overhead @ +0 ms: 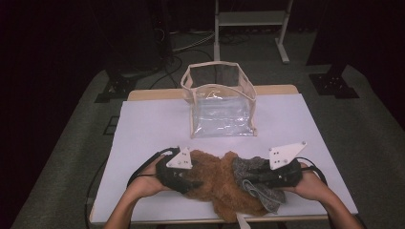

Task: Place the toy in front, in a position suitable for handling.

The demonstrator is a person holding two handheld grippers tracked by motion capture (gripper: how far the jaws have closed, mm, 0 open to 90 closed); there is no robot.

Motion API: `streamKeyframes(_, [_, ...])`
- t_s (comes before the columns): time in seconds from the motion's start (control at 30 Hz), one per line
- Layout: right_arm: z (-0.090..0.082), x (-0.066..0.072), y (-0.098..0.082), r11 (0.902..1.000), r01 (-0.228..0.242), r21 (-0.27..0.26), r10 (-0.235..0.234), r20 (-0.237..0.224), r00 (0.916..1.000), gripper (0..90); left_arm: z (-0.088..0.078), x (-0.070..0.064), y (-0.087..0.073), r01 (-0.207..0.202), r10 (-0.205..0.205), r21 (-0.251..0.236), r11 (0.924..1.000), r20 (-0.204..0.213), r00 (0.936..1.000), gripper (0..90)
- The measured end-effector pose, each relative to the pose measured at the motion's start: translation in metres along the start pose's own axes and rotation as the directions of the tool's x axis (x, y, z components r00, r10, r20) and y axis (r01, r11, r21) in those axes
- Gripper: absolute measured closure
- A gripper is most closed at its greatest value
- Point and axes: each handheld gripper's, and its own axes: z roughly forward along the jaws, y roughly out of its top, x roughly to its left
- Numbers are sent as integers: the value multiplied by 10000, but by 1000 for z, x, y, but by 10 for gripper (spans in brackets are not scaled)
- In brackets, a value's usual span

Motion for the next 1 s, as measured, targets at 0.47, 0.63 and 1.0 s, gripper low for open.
streamKeyframes(0.47, [17,-27,2,9981,-440,-438,446,123,9989,789,31,-1,35,-803,798,253,9965,176,9967,348])
streamKeyframes(0.63, [-5,-25,-6,9929,-786,-897,830,466,9955,788,35,-1,37,-796,796,413,9960,-2,9968,387])
streamKeyframes(1.0, [-39,-3,-57,9762,-1681,-1370,1808,863,9797,783,34,6,34,-307,315,363,9989,-208,9993,387])
